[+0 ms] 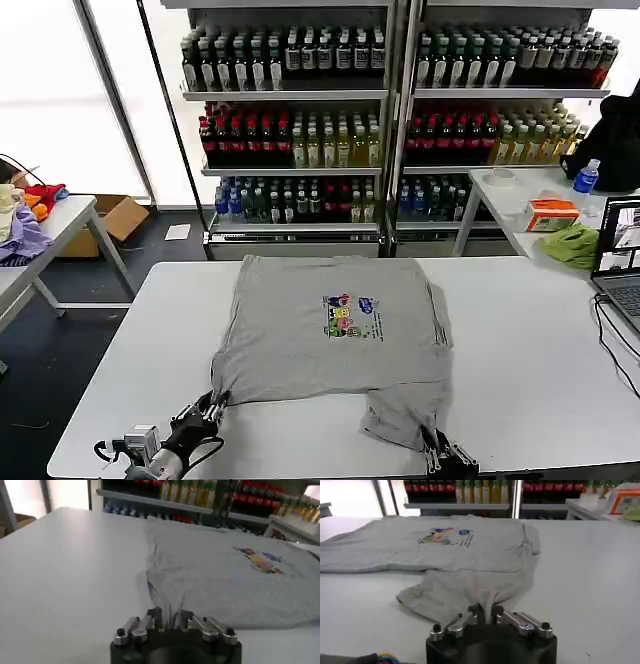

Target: Fold and organize the clothes.

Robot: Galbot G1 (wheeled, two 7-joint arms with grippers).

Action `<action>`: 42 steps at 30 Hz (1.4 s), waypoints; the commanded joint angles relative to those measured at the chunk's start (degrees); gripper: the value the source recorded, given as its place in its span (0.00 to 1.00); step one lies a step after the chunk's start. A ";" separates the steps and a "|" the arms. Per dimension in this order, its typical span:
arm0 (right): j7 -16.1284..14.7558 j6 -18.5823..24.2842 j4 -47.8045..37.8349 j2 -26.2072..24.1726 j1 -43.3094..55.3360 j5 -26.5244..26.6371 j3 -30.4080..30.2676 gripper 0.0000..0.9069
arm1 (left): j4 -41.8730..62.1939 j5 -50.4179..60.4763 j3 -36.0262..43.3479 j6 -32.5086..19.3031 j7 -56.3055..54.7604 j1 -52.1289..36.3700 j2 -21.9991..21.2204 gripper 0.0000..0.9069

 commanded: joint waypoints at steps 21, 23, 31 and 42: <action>0.20 6.75 9.92 -2.81 -15.20 2.20 -0.06 0.00 | -12.78 -0.57 -7.86 4.58 -3.46 10.78 -5.25 0.01; 0.11 7.10 10.72 -3.03 -16.42 1.59 -0.11 0.00 | -14.36 -0.53 -8.62 5.04 -3.28 12.59 -5.66 0.01; -0.19 12.74 11.12 -2.63 -16.68 1.80 -1.16 0.00 | -16.28 1.11 -10.02 5.83 -3.43 16.31 -7.83 0.01; -0.26 9.31 10.08 1.31 3.27 10.72 2.88 0.00 | -13.50 -6.94 -7.97 5.94 -4.16 0.27 0.39 0.01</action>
